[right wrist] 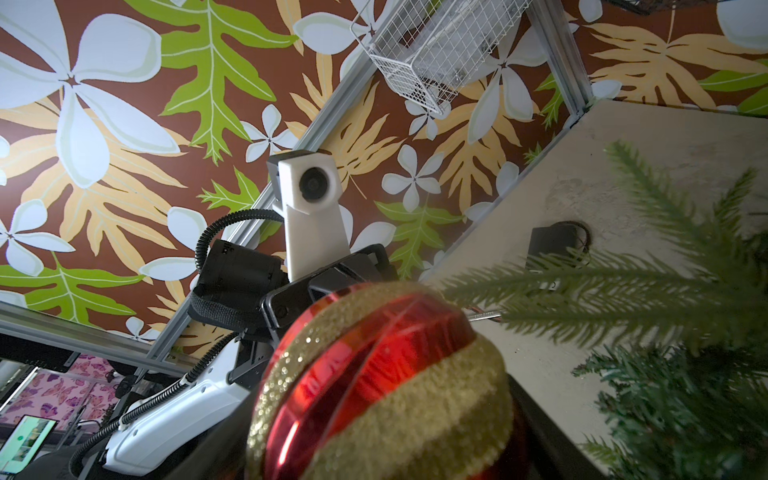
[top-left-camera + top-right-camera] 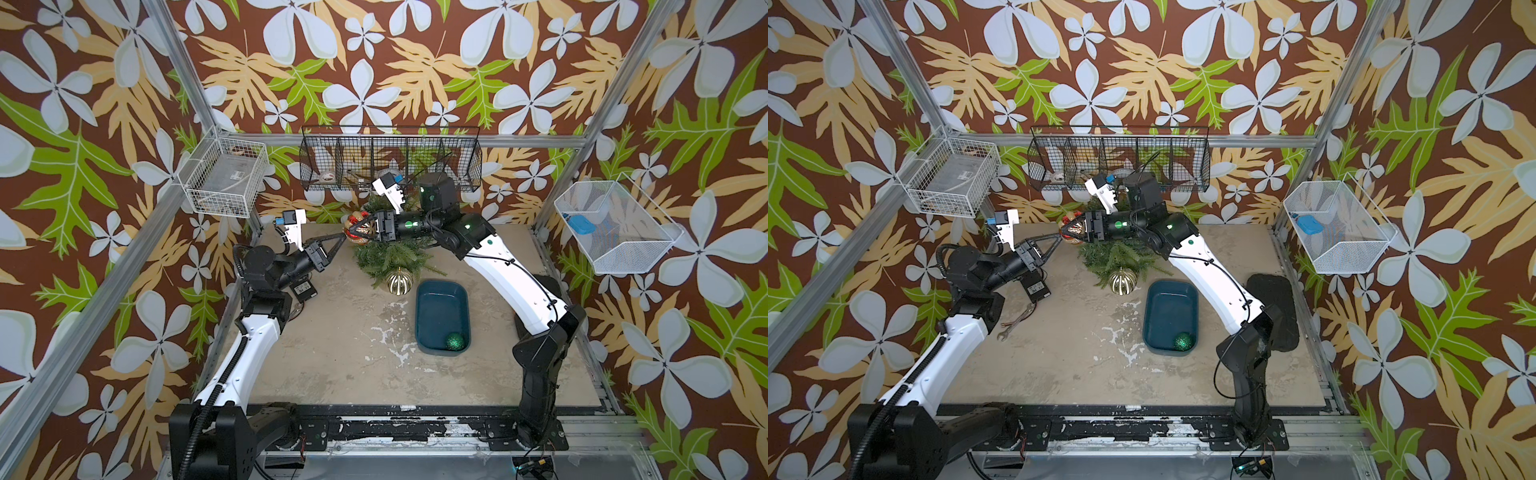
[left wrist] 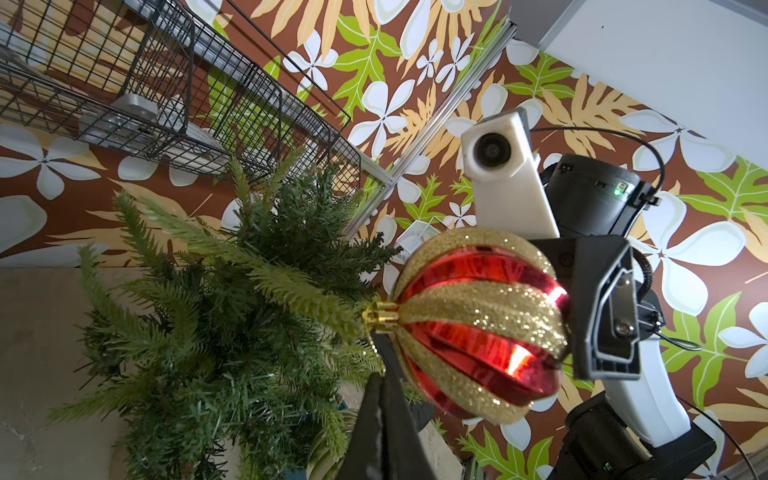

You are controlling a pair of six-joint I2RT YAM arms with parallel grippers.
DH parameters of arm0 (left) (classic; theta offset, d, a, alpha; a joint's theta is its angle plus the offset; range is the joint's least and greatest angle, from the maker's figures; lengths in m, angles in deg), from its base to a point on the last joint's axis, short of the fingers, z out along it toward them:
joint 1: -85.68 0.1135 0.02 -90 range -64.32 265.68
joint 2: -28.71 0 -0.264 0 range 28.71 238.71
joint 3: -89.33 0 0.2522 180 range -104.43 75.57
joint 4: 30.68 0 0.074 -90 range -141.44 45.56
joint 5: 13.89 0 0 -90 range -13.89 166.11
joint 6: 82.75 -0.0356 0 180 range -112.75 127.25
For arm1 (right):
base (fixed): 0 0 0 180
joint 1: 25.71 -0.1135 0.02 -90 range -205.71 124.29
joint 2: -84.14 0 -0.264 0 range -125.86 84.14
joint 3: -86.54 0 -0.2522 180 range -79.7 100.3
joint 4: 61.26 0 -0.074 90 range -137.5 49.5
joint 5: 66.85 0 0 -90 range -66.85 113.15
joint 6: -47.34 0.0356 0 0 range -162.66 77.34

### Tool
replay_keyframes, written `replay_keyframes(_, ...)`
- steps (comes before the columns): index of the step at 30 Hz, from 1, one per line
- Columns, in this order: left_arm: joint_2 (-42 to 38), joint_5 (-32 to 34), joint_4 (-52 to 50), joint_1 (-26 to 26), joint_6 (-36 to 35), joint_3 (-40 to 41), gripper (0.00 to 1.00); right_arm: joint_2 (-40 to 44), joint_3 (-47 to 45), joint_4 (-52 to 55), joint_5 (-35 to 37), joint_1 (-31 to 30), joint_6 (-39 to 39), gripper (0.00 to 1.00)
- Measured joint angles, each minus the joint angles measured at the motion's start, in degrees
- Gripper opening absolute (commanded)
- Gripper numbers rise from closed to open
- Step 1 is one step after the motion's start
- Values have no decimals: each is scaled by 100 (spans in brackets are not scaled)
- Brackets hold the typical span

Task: Decorate the small christmas tree with ornaments
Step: Hang an ornament on the christmas tree.

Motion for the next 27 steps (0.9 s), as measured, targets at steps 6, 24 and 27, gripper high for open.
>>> replay_keyframes(6,46,-74,2,7,7,0,0,-7,-26,-37,-44,2,20,64)
replay_keyframes(24,280,-151,350,103,328,9,0,-31,-39,-83,-44,39,153,64)
replay_keyframes(27,313,-160,350,109,358,9,0,-31,-85,-90,-46,39,168,64)
